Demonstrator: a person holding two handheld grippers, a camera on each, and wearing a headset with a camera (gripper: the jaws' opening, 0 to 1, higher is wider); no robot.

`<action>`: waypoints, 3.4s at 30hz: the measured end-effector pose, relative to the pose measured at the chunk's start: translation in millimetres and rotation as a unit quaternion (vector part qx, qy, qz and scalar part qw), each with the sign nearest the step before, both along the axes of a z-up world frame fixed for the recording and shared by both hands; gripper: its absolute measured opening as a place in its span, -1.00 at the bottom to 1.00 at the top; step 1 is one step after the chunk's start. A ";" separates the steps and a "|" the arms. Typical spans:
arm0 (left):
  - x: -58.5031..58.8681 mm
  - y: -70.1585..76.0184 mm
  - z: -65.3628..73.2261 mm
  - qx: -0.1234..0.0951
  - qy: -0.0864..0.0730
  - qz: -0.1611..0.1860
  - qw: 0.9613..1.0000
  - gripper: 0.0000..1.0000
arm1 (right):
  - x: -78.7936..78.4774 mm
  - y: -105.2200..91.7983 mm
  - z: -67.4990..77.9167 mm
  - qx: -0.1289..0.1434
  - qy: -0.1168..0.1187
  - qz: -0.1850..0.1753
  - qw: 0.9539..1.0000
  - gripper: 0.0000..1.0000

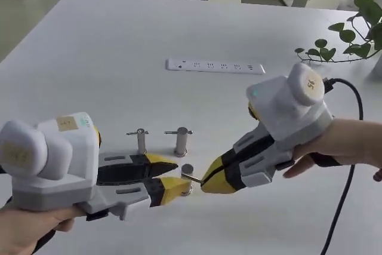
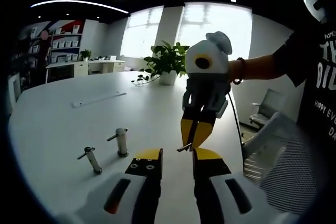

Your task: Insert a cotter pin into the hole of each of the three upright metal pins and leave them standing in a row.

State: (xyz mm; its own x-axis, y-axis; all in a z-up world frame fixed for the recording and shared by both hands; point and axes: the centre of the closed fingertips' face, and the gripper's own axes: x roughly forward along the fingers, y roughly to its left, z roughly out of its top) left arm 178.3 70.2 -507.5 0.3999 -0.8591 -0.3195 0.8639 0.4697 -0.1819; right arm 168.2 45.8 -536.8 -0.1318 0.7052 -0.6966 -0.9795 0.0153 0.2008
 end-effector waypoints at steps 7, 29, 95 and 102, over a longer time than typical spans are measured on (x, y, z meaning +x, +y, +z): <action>10.3 -1.1 -19.7 0.033 -0.008 0.025 0.999 -0.43 | 13.8 -9.8 -16.9 -0.038 -0.020 -0.002 0.999 -1.00; 35.0 -13.4 -62.4 0.075 0.003 0.068 0.995 -0.56 | 37.4 -29.6 -37.0 -0.101 -0.052 0.004 0.994 -1.00; 39.3 -18.3 -74.8 0.068 0.029 0.097 0.993 -0.76 | 42.9 -6.4 -22.2 -0.126 -0.096 0.039 0.987 -0.87; 39.9 -18.4 -75.0 0.066 0.031 0.098 0.992 -0.76 | 44.2 -14.9 -20.5 -0.114 -0.081 0.012 0.990 -0.94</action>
State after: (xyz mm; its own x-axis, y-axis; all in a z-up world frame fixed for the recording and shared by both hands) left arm 218.1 51.9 -582.5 0.5317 -0.7154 -0.4533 0.7426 0.6511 -0.1566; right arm 212.5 30.8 -557.3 -0.0194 0.5255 -0.8506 -0.9992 0.0190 0.0345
